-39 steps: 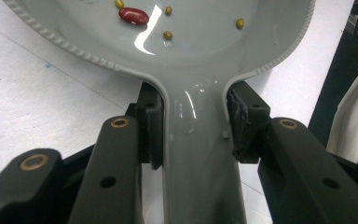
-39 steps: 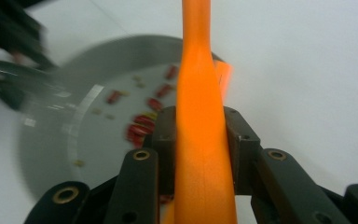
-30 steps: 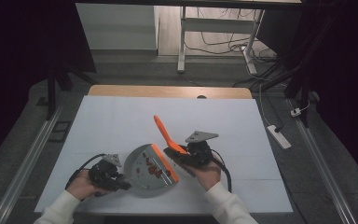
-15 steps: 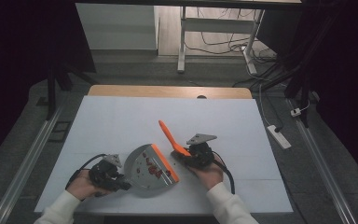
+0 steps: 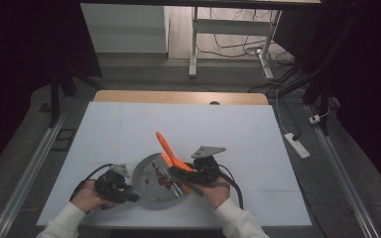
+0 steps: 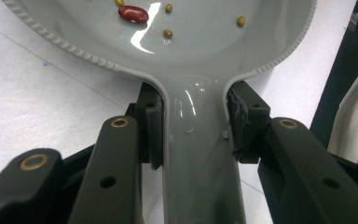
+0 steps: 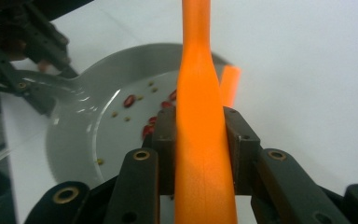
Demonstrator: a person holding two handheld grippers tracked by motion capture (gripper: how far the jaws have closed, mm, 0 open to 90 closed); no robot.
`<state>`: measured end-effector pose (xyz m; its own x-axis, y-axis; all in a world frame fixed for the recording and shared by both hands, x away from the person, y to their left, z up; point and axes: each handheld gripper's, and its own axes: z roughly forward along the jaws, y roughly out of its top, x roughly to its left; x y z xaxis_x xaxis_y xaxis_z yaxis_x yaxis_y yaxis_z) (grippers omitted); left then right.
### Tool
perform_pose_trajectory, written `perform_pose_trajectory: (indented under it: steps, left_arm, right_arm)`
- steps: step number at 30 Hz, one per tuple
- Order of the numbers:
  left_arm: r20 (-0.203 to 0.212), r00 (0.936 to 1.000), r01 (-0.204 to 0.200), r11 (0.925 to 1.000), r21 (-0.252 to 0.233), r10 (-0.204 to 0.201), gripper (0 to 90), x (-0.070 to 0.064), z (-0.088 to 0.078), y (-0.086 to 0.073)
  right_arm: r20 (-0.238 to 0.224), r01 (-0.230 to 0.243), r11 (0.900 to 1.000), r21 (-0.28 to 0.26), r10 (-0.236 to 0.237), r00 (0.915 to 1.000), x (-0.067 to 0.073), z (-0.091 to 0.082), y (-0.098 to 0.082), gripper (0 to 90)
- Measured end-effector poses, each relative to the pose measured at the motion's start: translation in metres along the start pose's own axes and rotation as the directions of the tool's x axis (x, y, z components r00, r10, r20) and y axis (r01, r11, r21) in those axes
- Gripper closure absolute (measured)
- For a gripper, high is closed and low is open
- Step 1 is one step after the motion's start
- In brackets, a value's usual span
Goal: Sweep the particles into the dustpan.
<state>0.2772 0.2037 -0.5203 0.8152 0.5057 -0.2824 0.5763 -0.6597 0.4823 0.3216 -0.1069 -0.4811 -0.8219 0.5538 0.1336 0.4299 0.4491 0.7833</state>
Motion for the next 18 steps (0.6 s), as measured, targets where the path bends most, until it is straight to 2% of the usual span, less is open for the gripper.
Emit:
perform_pose_trajectory:
  steps: [5,10,18]
  left_arm:
    - [0.0,1.0,0.0,1.0,-0.009,0.0,61.7,0.0,-0.001,0.0]
    - [0.002,1.0,-0.003,0.9999,-0.017,0.003,61.7,0.001,-0.001,0.0]
    - [-0.019,0.9998,-0.011,0.9985,-0.053,0.01,61.7,-0.001,-0.001,0.0]
  right_arm:
    - [0.045,-0.032,0.999,-0.04,0.034,0.9984,-0.015,-0.014,0.001,69.8]
    - [0.08,-0.039,0.997,-0.068,0.045,0.9958,-0.028,-0.026,0.001,69.8]
    - [0.088,-0.04,0.996,-0.083,0.047,0.995,-0.04,-0.038,0.0,69.8]
